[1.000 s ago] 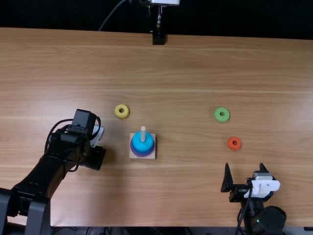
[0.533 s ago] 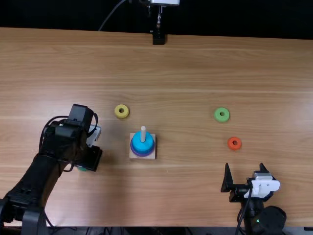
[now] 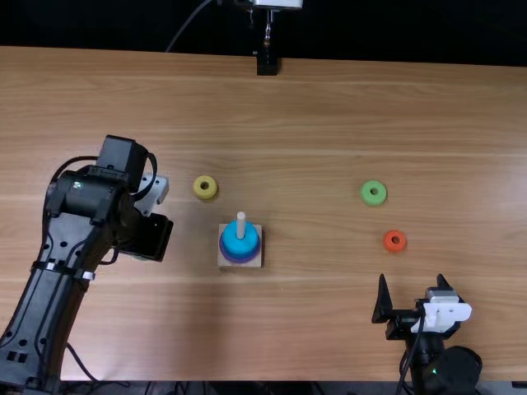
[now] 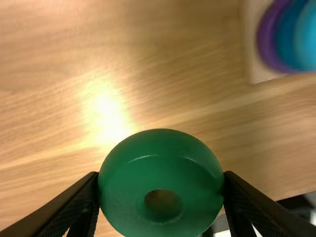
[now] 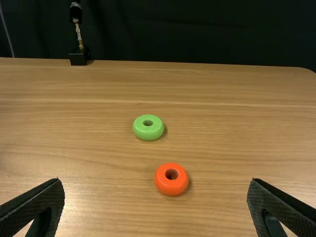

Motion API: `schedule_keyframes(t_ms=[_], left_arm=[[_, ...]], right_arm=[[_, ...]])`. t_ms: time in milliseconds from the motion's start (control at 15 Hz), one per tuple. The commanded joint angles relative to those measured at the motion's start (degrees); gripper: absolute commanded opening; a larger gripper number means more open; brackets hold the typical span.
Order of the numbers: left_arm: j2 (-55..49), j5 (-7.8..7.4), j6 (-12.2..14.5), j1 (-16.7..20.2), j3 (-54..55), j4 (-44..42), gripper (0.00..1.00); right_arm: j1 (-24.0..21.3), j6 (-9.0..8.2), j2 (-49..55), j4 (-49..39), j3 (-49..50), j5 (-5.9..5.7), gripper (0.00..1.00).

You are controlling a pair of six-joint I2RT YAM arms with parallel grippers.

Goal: Build the Hanoi tower: stack the rings onto the peg from bottom to top in this color order: purple, dark blue, light blue, dark green, light green, yellow, orange.

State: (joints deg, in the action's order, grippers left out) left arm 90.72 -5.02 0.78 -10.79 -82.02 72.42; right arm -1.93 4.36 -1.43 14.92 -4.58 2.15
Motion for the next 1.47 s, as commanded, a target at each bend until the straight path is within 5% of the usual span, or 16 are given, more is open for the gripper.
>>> schedule_keyframes(t_ms=[0,133,267,867,1400], left_arm=[[-2.65,-3.21,-4.05,-0.38,-1.74,-0.70,0.15],[-5.99,-3.74,-8.90,-0.90,-1.04,-8.19,0.04],[-6.17,-3.63,-11.22,-3.45,-0.86,-10.62,0.04],[5.35,-2.68,-11.11,-8.46,-23.80,15.12,0.04],[13.61,-2.68,-11.11,-15.67,-29.43,15.64,0.04]], right_arm=[[-0.70,-0.25,1.43,4.55,3.88,0.80,1.00],[-0.70,-0.35,1.43,4.55,3.88,0.80,1.00],[-0.70,-0.35,1.43,4.55,3.88,0.91,1.00],[-0.70,-0.25,1.43,4.55,3.88,0.80,1.00],[-0.70,-0.35,1.43,4.55,3.88,0.80,1.00]])
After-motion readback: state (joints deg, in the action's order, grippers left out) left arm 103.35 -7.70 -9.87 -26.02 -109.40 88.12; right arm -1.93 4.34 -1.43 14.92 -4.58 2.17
